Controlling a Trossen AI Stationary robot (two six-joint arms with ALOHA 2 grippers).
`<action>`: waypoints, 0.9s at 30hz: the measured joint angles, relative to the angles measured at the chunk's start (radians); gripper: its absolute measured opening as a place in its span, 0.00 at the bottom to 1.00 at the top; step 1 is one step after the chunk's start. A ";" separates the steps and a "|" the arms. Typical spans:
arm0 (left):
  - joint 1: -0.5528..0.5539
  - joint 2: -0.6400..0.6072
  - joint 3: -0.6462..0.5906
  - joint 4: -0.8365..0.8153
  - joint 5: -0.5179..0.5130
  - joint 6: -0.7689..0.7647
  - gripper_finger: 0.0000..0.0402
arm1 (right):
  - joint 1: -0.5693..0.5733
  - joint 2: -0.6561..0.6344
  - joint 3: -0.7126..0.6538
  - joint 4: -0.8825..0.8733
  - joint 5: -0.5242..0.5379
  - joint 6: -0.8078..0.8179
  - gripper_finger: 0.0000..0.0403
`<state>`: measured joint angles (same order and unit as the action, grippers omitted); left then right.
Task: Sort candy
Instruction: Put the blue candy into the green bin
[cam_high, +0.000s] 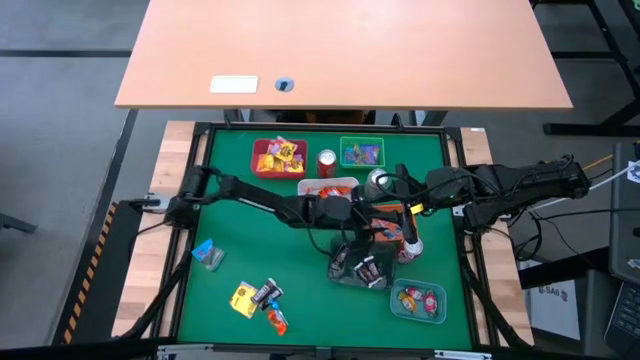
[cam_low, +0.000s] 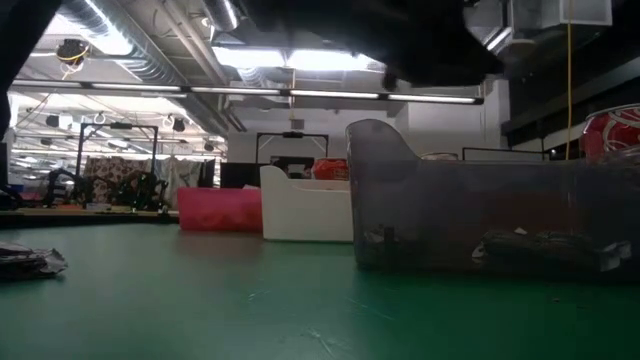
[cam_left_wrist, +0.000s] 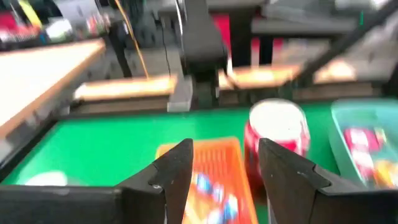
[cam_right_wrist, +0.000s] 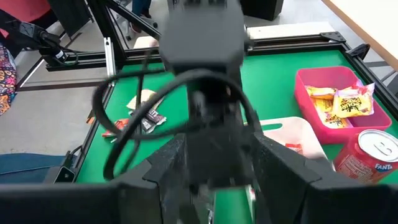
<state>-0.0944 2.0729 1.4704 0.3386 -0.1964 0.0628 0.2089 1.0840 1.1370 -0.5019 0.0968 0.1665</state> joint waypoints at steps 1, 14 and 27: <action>0.000 -0.029 0.000 -0.081 0.000 0.000 0.43 | 0.000 0.000 0.000 -0.001 0.000 0.000 0.44; -0.080 -0.390 -0.013 -0.895 -0.004 -0.091 0.43 | 0.000 0.000 0.000 -0.014 0.000 0.000 0.44; -0.312 -0.809 -0.367 -1.077 -0.105 -0.625 0.43 | 0.000 -0.063 -0.001 -0.122 0.035 0.002 0.44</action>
<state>-0.4065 1.2639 1.1033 -0.7380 -0.3012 -0.5619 0.2089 1.0208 1.1362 -0.6244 0.1315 0.1686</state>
